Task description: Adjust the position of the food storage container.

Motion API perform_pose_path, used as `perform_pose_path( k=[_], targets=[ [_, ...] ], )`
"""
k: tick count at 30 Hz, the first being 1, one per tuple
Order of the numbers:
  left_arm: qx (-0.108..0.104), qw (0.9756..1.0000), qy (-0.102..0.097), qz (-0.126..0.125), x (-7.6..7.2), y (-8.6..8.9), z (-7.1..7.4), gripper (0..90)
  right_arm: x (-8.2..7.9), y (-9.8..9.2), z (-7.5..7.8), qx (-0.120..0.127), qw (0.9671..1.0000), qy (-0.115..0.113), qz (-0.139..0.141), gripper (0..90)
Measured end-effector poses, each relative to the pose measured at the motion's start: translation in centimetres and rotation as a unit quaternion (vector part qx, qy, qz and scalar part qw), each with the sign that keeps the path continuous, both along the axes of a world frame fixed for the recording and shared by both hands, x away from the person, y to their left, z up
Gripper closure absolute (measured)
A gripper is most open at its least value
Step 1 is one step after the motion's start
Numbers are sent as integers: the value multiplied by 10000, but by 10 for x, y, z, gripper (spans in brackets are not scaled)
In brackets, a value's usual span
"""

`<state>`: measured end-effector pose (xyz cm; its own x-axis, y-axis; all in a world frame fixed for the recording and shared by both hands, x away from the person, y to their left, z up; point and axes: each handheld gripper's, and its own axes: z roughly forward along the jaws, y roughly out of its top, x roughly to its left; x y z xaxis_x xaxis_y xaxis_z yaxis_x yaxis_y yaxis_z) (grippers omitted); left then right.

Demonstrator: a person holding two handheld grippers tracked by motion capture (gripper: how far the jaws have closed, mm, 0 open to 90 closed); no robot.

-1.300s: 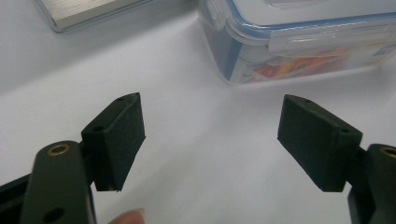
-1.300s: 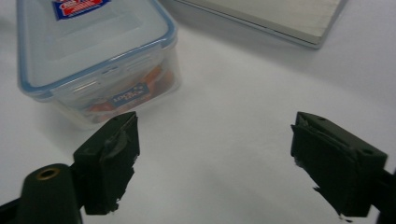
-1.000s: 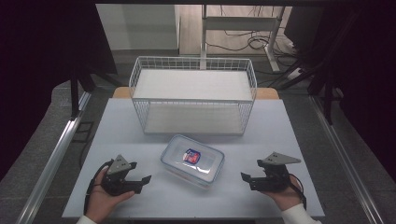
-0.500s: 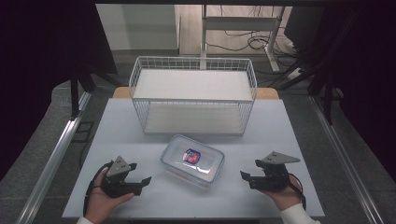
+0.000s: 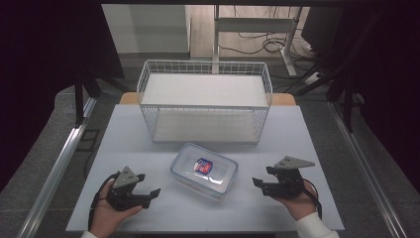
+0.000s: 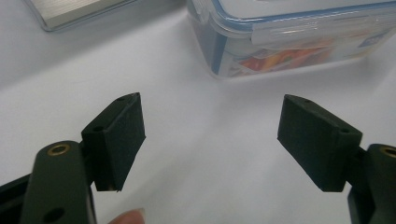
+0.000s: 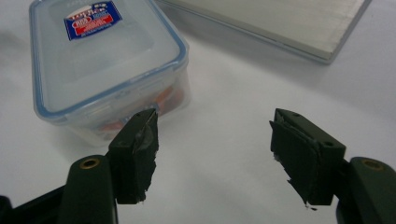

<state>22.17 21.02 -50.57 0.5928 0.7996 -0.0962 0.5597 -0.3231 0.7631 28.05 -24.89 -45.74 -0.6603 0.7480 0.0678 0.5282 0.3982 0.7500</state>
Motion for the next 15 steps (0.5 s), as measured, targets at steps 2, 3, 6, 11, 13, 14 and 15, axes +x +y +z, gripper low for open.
perform_pose_path(
  k=[2,3,6,11,13,14,15],
  targets=[
    [11,10000,-5,-1,0,0,0,227,2,3,2,28,10000,2,18,346],
    [10,10000,-5,2,0,0,0,228,4,4,3,27,10000,11,13,353],
    [16,10000,11,-2,0,0,0,227,10,8,4,21,10000,48,28,380],
    [38,10000,49,-30,1,-1,-2,227,26,21,10,-11,9997,80,218,436],
    [38,10000,53,-27,1,-1,-2,227,29,24,11,-16,9996,78,269,450],
    [32,10000,57,-25,1,-1,-2,227,32,27,13,-32,9995,87,288,462],
    [42,10000,68,-20,1,-1,-3,228,38,34,15,-54,9994,103,324,481]
  ],
)
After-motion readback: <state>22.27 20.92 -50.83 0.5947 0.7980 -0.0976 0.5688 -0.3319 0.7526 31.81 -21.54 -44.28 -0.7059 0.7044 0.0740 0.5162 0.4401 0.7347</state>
